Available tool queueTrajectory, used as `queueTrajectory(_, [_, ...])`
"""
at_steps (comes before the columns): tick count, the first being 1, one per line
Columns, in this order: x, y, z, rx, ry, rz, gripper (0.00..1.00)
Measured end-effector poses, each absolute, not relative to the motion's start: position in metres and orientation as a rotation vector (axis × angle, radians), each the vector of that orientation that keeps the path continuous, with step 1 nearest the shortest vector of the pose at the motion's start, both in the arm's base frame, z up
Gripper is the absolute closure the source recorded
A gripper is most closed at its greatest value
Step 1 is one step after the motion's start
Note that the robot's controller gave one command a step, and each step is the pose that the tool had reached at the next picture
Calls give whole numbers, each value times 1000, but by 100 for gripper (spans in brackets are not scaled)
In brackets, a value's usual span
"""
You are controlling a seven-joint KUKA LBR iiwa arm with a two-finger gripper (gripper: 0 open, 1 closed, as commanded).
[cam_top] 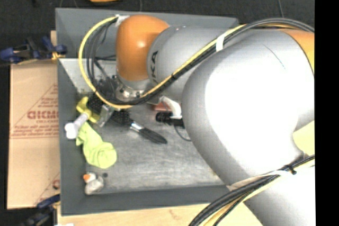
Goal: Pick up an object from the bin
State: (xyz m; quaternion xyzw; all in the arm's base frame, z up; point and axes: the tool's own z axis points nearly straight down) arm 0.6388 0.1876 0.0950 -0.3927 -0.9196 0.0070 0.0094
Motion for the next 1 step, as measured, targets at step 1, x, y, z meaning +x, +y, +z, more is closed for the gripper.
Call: queueTrajectory(1, [640,187,117,-1232,-2880,10,100])
